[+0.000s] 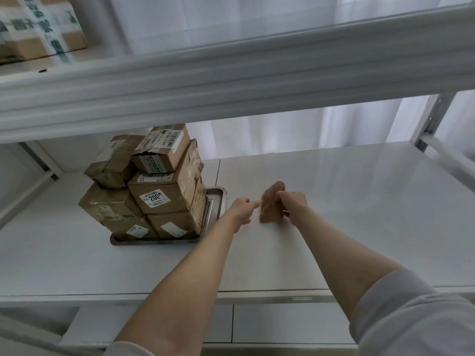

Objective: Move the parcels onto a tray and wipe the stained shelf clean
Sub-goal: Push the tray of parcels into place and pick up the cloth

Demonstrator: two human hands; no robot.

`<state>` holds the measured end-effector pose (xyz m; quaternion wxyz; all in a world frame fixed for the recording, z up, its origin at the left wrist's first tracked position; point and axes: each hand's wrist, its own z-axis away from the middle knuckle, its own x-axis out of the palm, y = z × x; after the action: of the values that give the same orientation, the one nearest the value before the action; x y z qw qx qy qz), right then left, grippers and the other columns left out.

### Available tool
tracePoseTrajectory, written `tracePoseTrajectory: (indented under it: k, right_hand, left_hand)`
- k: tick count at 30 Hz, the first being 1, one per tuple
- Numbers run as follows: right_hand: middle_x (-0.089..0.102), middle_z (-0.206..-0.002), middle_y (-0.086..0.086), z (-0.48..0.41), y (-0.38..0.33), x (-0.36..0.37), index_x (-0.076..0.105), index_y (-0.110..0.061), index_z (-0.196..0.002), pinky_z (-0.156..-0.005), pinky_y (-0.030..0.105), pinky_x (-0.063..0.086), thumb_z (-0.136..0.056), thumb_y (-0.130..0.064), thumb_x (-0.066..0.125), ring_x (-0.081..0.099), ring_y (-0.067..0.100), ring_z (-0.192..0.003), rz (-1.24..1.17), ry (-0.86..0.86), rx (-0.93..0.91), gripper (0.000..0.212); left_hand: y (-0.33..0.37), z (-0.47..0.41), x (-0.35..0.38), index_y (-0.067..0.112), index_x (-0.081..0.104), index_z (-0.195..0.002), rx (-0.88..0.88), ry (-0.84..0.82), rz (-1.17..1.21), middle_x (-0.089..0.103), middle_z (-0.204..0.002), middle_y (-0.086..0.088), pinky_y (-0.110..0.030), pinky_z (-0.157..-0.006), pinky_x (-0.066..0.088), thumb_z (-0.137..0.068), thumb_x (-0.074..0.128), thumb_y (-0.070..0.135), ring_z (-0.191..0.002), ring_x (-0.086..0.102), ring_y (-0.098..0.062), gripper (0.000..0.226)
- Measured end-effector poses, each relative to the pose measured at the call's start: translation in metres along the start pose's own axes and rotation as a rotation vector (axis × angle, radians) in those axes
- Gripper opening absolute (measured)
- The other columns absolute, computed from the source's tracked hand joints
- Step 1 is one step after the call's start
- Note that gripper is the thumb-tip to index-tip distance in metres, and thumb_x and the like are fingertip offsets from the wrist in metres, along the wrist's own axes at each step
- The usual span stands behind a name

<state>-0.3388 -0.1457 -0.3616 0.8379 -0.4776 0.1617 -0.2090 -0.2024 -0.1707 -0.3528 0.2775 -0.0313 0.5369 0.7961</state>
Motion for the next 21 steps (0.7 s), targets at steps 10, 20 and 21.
tracePoseTrajectory:
  k: [10,20,21]
  right_hand:
    - [0.069,-0.098,0.005,0.041,0.003,0.019,0.067,-0.013,-0.102,-0.082,0.034,0.057,-0.086,-0.045,0.066,0.068,0.022,-0.092,0.006,-0.392,0.025,0.036]
    - [0.067,-0.096,0.008,0.078,0.029,0.053,0.066,-0.008,-0.102,-0.091,0.039,0.054,-0.087,-0.016,0.070,0.065,0.023,-0.089,-0.011,-0.287,0.013,0.018]
    - [0.067,-0.098,0.008,0.083,0.030,0.055,0.065,-0.008,-0.106,-0.088,0.039,0.055,-0.088,-0.017,0.068,0.065,0.023,-0.090,-0.022,-0.284,0.021,0.020]
  left_hand:
    - [-0.011,0.016,-0.033,0.006,0.056,-0.122,0.089,0.016,0.290,0.063,-0.110,-0.012,-0.035,-0.080,0.052,-0.095,0.056,0.017,-0.102,0.060,-0.026,0.029]
    - [-0.037,0.043,-0.070,-0.005,0.051,-0.127,0.036,-0.091,0.248,0.061,-0.104,-0.018,-0.043,-0.080,0.054,-0.096,0.051,0.007,-0.094,0.062,-0.030,0.034]
    - [-0.041,0.045,-0.073,-0.004,0.051,-0.127,0.039,-0.093,0.228,0.061,-0.105,-0.018,-0.041,-0.079,0.054,-0.096,0.050,0.007,-0.095,0.061,-0.030,0.033]
